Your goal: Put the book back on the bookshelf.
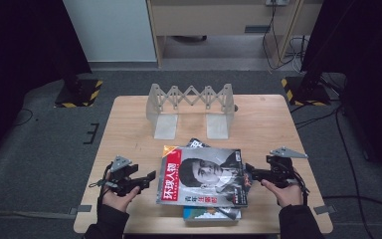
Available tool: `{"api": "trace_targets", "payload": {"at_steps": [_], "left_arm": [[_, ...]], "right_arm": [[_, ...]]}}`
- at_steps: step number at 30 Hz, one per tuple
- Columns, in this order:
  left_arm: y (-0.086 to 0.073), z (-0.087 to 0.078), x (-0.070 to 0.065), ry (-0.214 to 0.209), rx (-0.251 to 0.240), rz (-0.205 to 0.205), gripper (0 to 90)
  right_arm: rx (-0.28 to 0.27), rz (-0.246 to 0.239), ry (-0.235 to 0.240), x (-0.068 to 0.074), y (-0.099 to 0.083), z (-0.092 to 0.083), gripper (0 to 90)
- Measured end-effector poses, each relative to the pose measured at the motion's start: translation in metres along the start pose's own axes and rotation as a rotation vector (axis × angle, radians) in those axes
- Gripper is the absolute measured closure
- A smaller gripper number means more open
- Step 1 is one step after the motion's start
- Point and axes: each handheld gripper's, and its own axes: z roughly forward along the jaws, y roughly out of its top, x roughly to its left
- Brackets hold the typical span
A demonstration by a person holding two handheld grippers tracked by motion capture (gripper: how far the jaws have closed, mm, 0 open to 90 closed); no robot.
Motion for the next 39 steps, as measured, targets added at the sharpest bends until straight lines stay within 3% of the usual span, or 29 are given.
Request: {"api": "trace_targets", "payload": {"at_steps": [6, 11, 20, 28, 39], "left_arm": [[-0.005, 0.001, -0.009, -0.027, 0.019, 0.031, 23.4], [-0.013, 0.004, -0.02, -0.061, 0.071, 0.052, 24.5], [-0.019, 0.012, -0.029, -0.116, 0.131, 0.049, 28.0], [-0.022, 0.017, -0.03, -0.154, 0.168, 0.036, 27.6], [-0.024, 0.029, -0.028, -0.238, 0.195, -0.033, 26.5]], "right_arm": [[0.015, -0.029, 0.013, 0.008, -0.004, 0.001, 10.8], [0.028, -0.031, 0.038, 0.017, -0.008, 0.002, 10.8], [0.055, -0.057, 0.08, 0.029, -0.016, 0.011, 11.5], [0.094, -0.054, 0.122, 0.037, -0.022, 0.022, 12.6], [0.12, -0.066, 0.132, 0.042, -0.027, 0.031, 13.1]]}}
